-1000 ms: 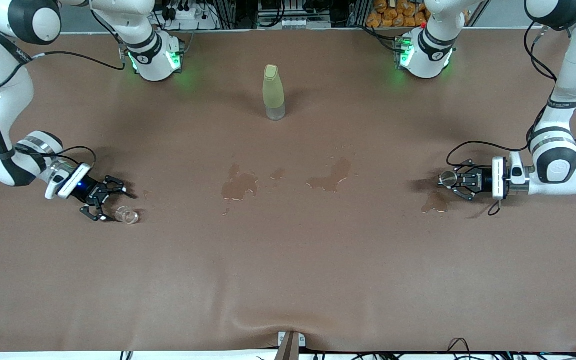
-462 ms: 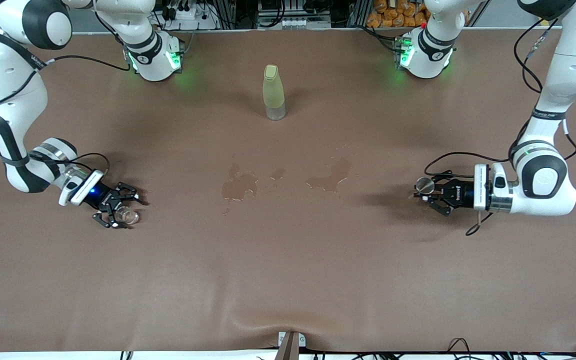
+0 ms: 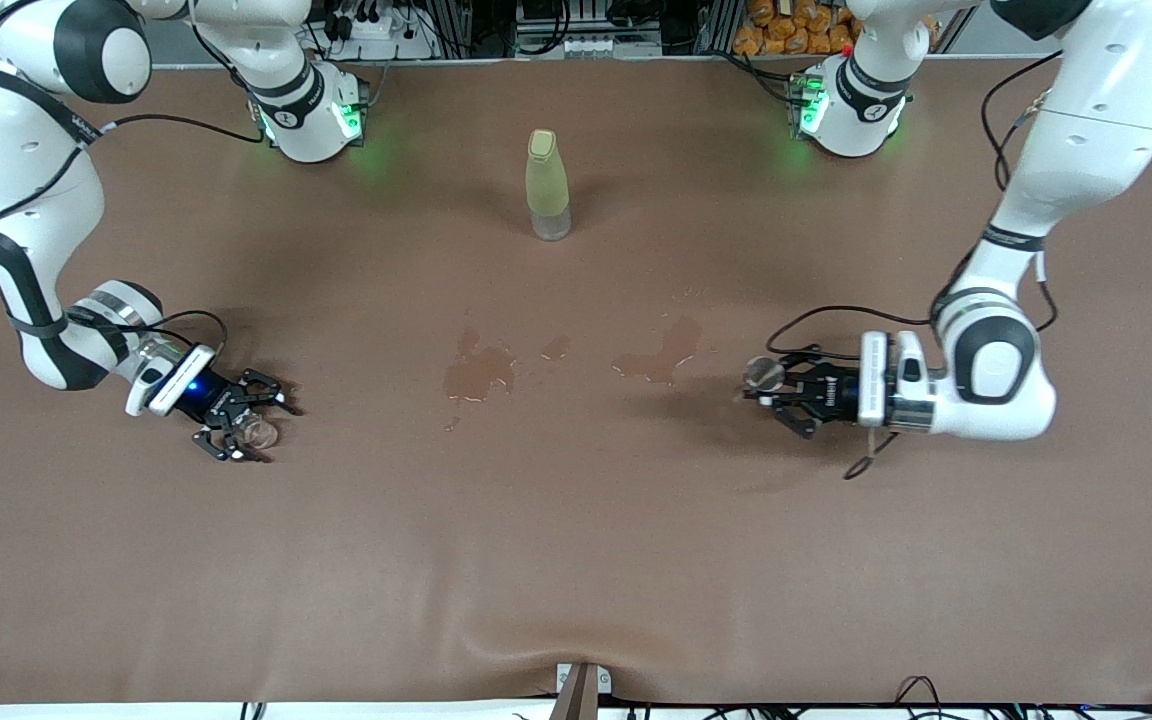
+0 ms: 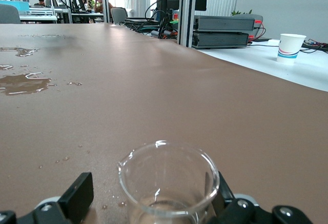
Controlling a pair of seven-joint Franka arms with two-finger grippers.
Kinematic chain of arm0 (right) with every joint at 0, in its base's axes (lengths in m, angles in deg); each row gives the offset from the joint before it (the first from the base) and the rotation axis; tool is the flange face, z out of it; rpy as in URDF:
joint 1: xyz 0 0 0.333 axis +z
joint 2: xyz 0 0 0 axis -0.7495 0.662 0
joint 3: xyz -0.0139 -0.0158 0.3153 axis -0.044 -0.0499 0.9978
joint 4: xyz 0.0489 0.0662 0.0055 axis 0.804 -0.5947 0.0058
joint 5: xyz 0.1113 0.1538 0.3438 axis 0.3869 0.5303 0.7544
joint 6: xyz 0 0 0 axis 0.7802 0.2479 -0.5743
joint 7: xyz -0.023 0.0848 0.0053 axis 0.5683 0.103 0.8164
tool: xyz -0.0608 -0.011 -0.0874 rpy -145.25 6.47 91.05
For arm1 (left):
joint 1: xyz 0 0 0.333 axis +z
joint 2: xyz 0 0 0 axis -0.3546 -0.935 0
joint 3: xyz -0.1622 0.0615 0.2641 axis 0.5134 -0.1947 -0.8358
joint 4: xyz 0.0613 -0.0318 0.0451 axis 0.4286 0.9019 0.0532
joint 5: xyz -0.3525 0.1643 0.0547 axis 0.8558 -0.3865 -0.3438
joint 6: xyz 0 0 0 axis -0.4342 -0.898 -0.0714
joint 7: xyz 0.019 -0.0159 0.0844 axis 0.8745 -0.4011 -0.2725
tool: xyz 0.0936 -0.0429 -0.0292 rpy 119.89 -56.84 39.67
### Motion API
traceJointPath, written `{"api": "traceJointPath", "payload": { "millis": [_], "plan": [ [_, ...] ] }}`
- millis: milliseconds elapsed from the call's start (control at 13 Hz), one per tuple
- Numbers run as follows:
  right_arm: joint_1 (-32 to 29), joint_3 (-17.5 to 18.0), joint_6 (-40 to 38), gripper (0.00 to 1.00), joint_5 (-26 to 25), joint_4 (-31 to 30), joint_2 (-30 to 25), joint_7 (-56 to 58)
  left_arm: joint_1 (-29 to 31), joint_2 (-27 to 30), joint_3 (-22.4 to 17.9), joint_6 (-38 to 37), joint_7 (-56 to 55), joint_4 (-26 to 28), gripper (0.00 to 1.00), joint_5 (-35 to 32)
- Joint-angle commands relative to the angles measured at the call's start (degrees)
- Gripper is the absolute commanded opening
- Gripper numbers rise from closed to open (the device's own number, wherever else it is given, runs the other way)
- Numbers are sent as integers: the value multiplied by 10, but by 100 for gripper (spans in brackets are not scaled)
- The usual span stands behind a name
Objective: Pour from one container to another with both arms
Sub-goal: 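Carry the jigger and the beaker toward each other at table center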
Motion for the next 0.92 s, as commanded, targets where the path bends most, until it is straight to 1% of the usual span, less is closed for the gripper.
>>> {"api": "traceJointPath", "payload": {
  "millis": [0, 77, 154, 308, 385, 462, 615, 769, 846],
  "plan": [
    [-3, 3, -4, 100, 29, -3, 11, 128, -63, 1, -3, 52, 10, 5, 0, 59],
    [-4, 3, -4, 100, 29, -4, 11, 128, -84, -3, -3, 66, 10, 7, 0, 84],
    [-4, 3, -4, 89, 29, -4, 12, 128, -103, -8, -3, 74, 10, 8, 0, 109],
    [-3, 3, -4, 48, 29, -3, 11, 126, -141, -19, -3, 100, 32, 6, 0, 154],
    [-4, 3, -4, 36, 29, -3, 11, 126, -161, -23, -3, 110, 65, 5, 0, 183],
    [-4, 3, -4, 21, 29, -3, 11, 125, -183, -27, -4, 127, 103, 5, 0, 214],
    [-3, 3, -5, 16, 27, 3, 8, 120, -213, -44, -4, 142, 116, 4, 0, 253],
    [0, 3, -6, 3, 23, 9, 0, 108, -238, -56, -5, 156, 117, 2, 0, 273],
    [3, 3, -7, 0, 18, 10, -7, 78, -250, -60, -4, 164, 118, 1, 0, 284]
  ]
}}
